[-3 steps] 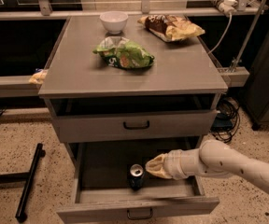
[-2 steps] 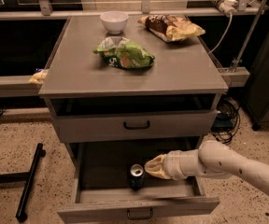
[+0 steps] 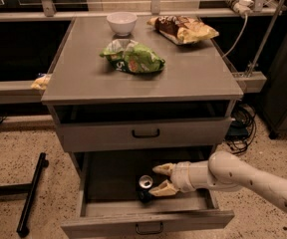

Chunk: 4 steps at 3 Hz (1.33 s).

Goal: Pick pepsi can from middle drawer and place on counter

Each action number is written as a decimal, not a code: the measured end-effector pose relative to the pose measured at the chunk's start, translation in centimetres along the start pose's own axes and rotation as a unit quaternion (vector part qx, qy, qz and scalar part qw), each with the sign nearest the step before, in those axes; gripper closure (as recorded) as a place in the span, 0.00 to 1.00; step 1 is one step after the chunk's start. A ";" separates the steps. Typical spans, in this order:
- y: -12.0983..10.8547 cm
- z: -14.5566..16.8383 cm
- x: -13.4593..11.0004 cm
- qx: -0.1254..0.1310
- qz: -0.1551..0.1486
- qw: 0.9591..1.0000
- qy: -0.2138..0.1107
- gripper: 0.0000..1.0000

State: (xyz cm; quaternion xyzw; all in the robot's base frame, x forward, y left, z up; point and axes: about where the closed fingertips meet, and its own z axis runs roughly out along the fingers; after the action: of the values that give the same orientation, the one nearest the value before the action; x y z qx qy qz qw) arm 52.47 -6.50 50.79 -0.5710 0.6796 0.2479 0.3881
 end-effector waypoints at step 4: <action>-1.0 6.5 1.6 -0.018 -0.043 0.997 -0.059 0.25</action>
Offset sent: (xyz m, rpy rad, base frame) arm 0.0231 0.0247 -0.0348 0.0814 -0.0656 0.0427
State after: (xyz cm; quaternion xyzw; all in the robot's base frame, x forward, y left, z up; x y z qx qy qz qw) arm 54.93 -2.56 45.83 -0.5910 0.6259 0.2763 0.4274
